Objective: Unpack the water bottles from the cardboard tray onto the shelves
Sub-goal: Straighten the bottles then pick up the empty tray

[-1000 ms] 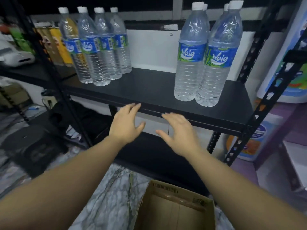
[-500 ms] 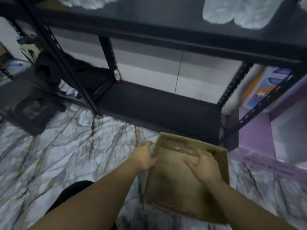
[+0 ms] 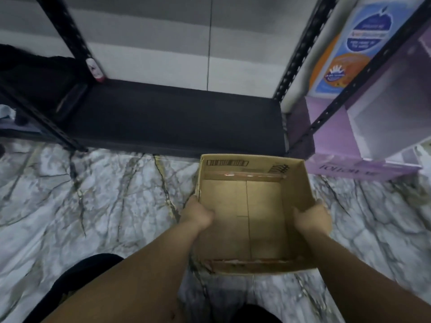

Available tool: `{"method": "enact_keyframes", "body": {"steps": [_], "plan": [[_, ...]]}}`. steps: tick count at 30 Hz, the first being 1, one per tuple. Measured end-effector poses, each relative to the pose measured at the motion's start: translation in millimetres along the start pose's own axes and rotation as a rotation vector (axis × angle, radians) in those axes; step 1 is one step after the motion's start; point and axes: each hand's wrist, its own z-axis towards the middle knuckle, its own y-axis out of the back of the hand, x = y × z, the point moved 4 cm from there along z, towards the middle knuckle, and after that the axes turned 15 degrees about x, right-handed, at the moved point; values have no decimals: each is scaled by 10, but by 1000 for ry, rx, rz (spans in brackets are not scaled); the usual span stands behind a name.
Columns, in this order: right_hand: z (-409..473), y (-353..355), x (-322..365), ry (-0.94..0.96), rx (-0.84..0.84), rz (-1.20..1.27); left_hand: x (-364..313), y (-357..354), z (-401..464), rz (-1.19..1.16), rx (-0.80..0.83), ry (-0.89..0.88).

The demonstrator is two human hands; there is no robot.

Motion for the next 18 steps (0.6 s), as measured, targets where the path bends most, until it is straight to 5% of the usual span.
{"method": "enact_keyframes", "body": {"steps": [18], "plan": [[-1826, 1648, 738, 184, 17, 143, -861, 831, -1584, 34, -86, -177]]}}
